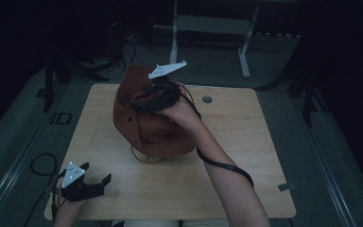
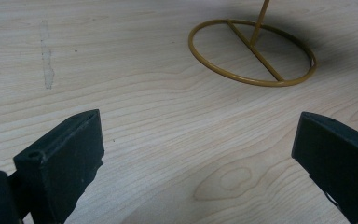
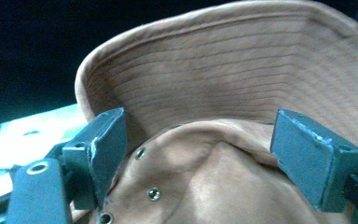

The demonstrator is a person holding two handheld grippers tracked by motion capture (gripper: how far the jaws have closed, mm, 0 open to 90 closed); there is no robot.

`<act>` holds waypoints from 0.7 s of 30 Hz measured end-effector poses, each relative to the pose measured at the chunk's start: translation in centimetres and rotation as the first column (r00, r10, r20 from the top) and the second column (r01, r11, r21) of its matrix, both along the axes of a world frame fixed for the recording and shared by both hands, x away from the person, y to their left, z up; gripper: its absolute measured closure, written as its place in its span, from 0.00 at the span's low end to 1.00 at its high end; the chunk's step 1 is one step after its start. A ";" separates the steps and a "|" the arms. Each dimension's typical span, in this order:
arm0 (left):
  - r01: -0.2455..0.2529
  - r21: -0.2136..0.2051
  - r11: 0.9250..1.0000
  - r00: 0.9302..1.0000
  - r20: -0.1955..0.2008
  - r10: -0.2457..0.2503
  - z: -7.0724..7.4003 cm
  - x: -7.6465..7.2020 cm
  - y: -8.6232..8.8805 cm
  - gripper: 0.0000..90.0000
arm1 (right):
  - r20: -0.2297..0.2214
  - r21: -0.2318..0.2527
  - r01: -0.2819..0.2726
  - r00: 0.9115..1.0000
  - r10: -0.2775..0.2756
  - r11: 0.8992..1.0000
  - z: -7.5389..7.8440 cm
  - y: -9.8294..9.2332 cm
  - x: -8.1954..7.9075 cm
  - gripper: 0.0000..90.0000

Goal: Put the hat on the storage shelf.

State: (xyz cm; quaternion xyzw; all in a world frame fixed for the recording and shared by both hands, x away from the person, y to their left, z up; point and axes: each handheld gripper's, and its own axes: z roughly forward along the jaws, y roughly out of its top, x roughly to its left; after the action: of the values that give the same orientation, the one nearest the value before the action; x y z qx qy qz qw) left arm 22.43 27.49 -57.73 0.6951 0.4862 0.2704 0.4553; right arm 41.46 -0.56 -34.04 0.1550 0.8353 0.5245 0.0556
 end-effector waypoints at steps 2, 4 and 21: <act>-0.002 0.000 1.000 1.000 0.001 0.002 0.0 0.0 0.0 0.03 | 0.008 0.008 0.006 1.000 -0.006 1.000 0.1 -0.4 0.0 0.17; -0.003 0.000 1.000 1.000 -0.001 0.003 0.0 0.0 0.0 0.03 | 0.024 0.002 0.010 1.000 -0.010 1.000 0.0 -0.8 0.0 0.16; -0.016 0.009 1.000 1.000 -0.008 0.016 -0.1 0.1 0.1 0.03 | 0.074 0.034 0.070 0.995 -0.073 0.997 -0.9 -7.5 -0.4 0.16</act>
State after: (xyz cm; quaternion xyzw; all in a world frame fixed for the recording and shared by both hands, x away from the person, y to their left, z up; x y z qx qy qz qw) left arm 22.53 27.54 -57.79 0.6944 0.4924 0.2732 0.4481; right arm 41.04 -8.03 -34.94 0.1658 0.8183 0.5406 0.1032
